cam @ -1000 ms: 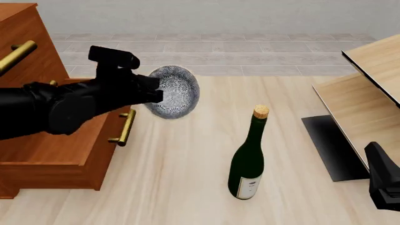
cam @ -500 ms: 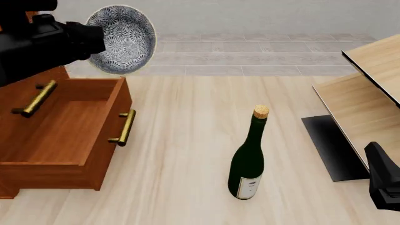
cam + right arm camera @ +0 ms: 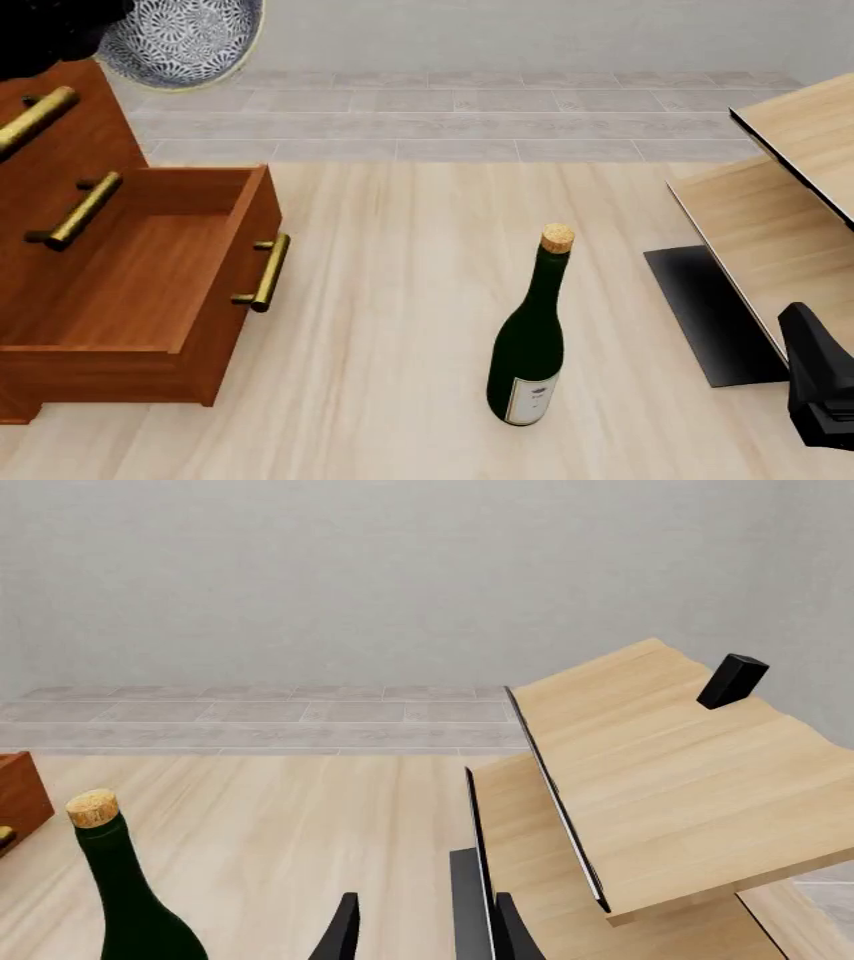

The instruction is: Put the bowl on top of the cabinet.

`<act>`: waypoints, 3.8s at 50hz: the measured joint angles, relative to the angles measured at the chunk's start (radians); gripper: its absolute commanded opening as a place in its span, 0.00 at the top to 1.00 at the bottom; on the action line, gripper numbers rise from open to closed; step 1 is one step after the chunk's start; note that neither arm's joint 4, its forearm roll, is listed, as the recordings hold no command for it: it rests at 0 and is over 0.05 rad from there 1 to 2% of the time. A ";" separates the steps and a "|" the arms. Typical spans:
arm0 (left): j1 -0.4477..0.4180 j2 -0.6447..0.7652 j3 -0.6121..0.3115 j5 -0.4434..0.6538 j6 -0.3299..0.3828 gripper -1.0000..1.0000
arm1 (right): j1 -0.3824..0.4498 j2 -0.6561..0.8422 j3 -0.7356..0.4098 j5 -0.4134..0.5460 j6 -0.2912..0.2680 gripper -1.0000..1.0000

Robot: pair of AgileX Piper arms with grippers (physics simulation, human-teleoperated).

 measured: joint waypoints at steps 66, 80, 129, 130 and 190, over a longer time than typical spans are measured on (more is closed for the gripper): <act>0.559 -0.068 -0.227 0.182 -0.255 1.00 | 0.000 0.000 0.000 0.000 0.000 0.00; 0.639 -0.028 -0.262 0.216 -0.329 1.00 | 0.000 0.000 0.000 0.000 0.000 0.00; 0.772 0.102 -0.261 0.296 -0.514 1.00 | 0.000 0.000 0.000 0.000 0.000 0.00; 0.774 0.103 -0.260 0.296 -0.516 1.00 | 0.000 0.000 0.000 0.000 0.000 0.00; 0.862 0.191 -0.214 0.269 -0.532 1.00 | 0.000 0.000 0.000 0.000 0.000 0.00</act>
